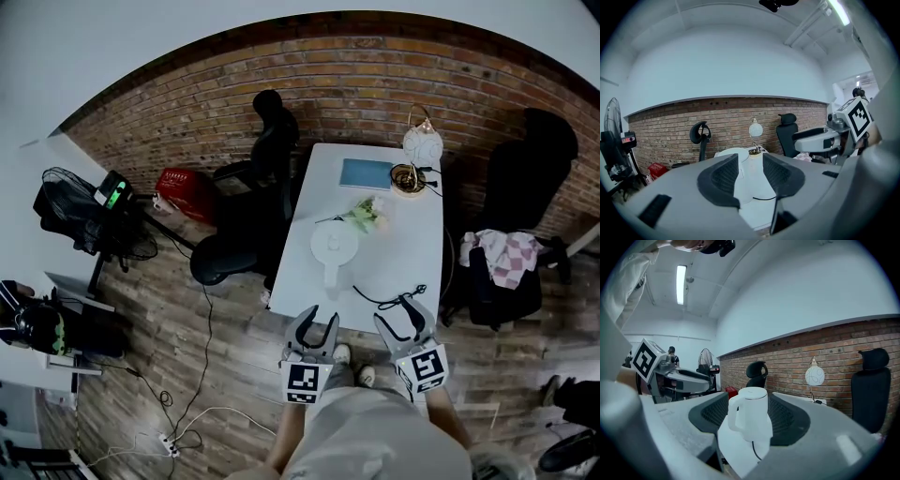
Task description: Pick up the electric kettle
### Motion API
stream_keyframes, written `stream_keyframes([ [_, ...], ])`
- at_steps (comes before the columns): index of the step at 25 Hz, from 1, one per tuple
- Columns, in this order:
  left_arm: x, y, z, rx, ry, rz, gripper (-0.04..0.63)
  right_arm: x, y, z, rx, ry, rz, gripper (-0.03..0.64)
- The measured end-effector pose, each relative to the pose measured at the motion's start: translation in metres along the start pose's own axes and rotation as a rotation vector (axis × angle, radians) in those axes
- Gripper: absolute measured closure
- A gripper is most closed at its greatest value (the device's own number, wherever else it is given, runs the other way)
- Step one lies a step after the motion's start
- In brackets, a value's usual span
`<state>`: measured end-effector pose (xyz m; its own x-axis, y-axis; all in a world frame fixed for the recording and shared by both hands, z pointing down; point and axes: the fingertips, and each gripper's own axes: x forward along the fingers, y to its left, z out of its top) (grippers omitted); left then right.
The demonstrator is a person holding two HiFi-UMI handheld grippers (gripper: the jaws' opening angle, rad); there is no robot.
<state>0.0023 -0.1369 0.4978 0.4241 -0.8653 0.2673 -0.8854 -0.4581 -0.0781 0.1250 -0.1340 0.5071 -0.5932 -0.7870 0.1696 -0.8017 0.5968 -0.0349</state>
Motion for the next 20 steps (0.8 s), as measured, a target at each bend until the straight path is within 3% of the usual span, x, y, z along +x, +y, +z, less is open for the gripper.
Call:
stream_keyframes([
  [20,0.05,0.029,-0.03,-0.025,0.085,-0.014,0.413,0.056,-0.018,-0.015,-0.025,0.037,0.021,0.354],
])
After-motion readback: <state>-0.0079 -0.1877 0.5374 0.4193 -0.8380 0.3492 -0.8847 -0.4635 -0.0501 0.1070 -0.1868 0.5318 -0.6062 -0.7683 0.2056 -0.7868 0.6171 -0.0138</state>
